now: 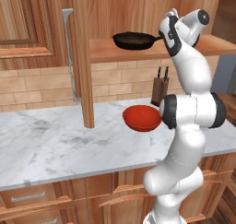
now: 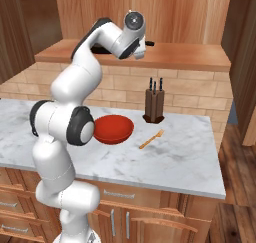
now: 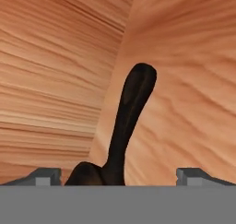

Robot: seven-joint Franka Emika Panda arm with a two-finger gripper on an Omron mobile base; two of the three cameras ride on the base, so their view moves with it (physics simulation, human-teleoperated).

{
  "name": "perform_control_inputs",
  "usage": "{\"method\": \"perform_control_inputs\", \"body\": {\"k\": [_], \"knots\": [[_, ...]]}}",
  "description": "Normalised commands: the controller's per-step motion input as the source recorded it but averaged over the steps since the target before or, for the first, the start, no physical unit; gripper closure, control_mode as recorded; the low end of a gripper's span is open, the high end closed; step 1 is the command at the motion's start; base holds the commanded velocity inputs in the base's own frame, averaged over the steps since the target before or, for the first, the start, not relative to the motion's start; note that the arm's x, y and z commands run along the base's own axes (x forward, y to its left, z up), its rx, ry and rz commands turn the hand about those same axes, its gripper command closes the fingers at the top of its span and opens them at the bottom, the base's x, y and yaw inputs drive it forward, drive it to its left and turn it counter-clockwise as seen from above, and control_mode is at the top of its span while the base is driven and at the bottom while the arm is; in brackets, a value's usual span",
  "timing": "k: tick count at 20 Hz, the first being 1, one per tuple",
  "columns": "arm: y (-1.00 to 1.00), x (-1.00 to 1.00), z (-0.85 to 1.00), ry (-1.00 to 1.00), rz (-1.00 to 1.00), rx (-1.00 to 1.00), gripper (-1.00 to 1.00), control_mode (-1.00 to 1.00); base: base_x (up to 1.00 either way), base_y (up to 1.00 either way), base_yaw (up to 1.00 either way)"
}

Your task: Pick the pan from the cabinet and place it on the stove. Then turn on the stove burner for the pan.

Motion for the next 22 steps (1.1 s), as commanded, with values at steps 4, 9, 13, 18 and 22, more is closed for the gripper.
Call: {"method": "perform_control_inputs", "body": {"k": [4, 9, 13, 18, 22], "knots": [[0.0, 0.29, -0.05, 0.01, 0.0, 0.04, -1.0, -1.0, 0.0, 0.0, 0.0], [0.0, 0.32, -0.16, 0.05, 0.0, 0.02, -1.0, -1.0, 0.0, 0.0, 0.0], [0.0, 0.22, -0.25, 0.04, 0.0, 0.02, -1.0, -1.0, 0.0, 0.0, 0.0], [0.0, 0.23, -0.24, 0.01, 0.0, 0.04, -1.0, -1.0, 0.0, 0.0, 0.0], [0.08, 0.23, -0.27, 0.0, 0.0, 0.04, -1.0, -1.0, 0.0, 0.0, 0.0]]}}
